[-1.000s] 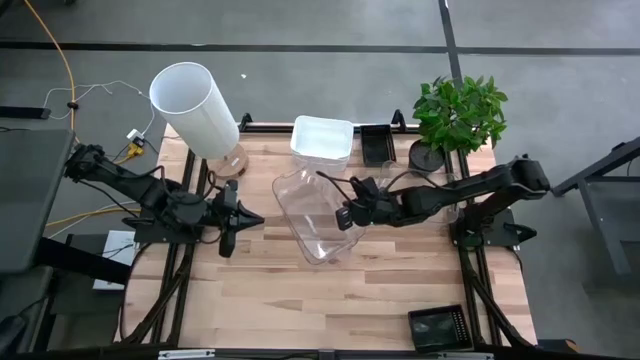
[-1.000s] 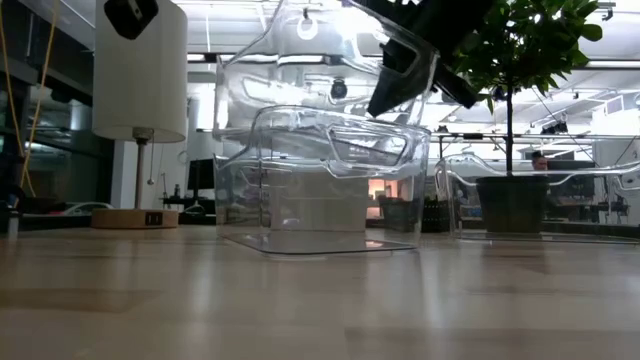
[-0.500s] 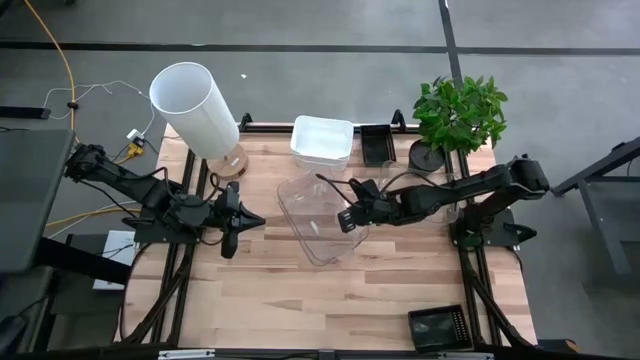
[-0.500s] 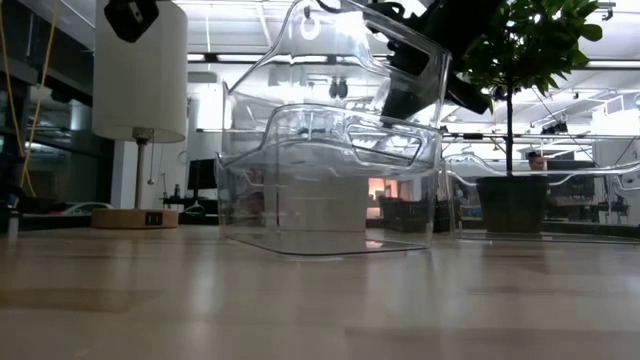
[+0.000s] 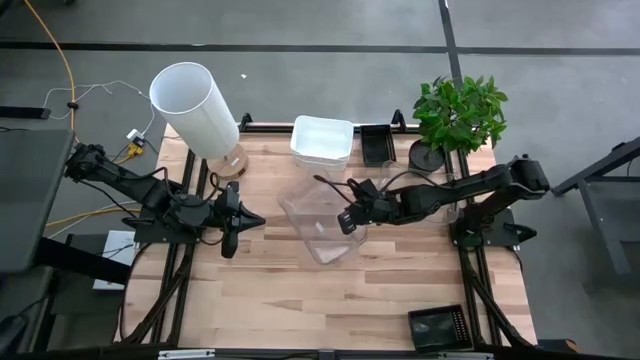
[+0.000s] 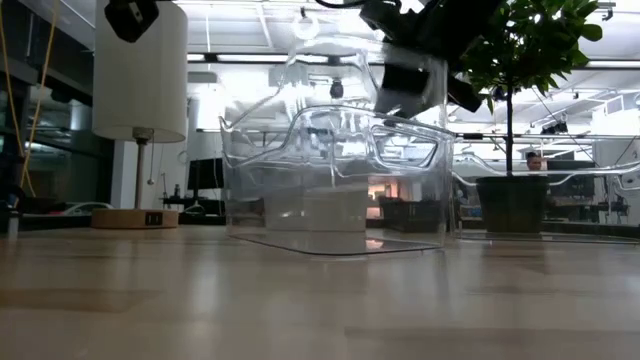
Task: Stack baskets by color
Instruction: Stack the middle transparent bin on top of the left transparent bin, then stack the right transparent bin on top of the left transparent bins
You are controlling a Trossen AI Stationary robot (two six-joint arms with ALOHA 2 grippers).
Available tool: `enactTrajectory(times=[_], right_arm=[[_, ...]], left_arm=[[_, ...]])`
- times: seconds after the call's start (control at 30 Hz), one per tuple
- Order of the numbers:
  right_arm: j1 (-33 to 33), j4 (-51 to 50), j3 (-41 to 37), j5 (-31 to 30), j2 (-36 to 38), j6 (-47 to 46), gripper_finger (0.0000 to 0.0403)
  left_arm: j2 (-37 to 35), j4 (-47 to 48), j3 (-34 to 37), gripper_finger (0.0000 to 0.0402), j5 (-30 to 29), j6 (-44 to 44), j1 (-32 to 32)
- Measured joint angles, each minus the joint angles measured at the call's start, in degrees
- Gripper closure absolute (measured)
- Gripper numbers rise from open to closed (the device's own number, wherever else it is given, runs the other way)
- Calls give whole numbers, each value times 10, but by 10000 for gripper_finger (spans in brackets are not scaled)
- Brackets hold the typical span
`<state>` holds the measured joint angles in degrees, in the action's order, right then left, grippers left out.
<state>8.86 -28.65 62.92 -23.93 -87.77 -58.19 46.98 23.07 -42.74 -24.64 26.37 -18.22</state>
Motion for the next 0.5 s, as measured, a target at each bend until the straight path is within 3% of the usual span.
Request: enactTrajectory(times=[0.23,0.4,0.5], right_arm=[[0,2,3,19,17,104,222],[0,-30,37,20,50,203,190],[12,-106,56,8,68,267,188]], left_arm=[[0,7,0,402,0,0,0],[0,11,0,402,0,0,0],[0,12,0,402,0,0,0]])
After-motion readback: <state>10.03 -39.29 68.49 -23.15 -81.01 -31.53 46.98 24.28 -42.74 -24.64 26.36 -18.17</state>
